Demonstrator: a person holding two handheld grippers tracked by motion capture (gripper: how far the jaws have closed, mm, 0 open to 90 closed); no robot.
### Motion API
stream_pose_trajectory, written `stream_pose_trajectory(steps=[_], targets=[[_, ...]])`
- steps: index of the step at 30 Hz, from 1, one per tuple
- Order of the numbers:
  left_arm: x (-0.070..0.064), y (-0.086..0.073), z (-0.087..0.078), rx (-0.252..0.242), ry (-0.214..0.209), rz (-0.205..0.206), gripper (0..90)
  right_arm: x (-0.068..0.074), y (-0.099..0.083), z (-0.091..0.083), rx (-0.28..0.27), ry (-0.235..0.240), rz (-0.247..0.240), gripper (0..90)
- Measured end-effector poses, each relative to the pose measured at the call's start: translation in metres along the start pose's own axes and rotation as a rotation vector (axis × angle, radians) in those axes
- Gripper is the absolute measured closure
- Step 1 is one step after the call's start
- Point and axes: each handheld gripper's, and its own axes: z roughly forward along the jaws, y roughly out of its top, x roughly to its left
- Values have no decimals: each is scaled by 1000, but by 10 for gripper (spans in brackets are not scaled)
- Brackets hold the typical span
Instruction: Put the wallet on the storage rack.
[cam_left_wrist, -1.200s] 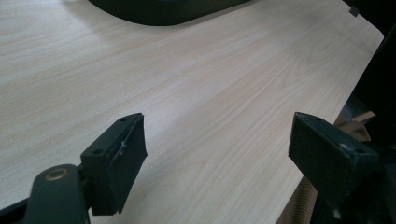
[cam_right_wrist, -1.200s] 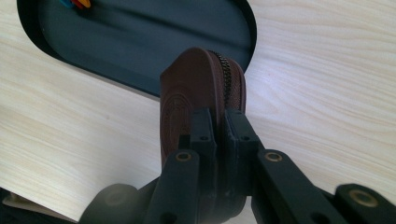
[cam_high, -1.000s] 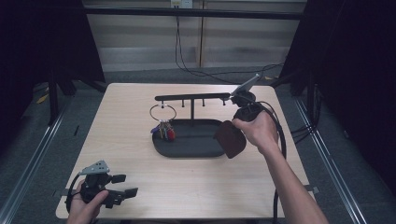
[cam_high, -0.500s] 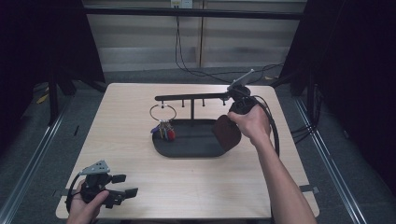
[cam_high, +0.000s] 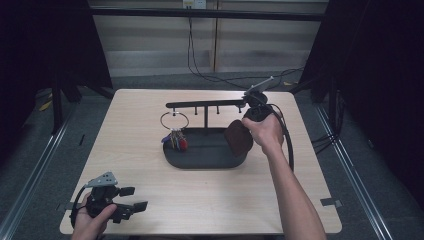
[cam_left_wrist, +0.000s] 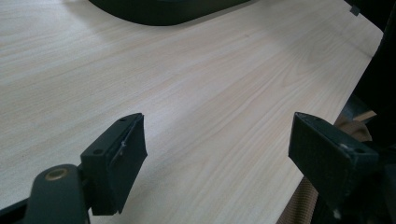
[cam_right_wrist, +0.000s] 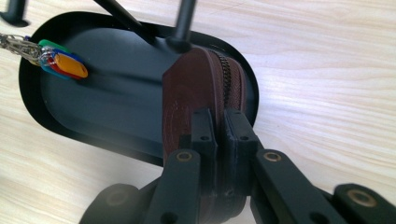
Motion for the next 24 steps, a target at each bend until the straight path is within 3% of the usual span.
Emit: stream_pose_trajectory(steps=[8, 12, 15, 16, 24], targets=[[0, 0, 0, 3, 2, 2, 190, -7, 0, 16, -65, 56, 59, 839], [0, 0, 0, 1, 2, -1, 190, -9, 0, 25, -70, 75, 82, 839], [0, 0, 0, 0, -1, 0, 190, -12, -1, 31, -90, 102, 104, 839], [0, 0, 0, -1, -1, -2, 190, -15, -2, 35, -90, 131, 124, 841], [0, 0, 0, 2, 0, 1, 190, -23, -8, 48, -98, 152, 155, 841]])
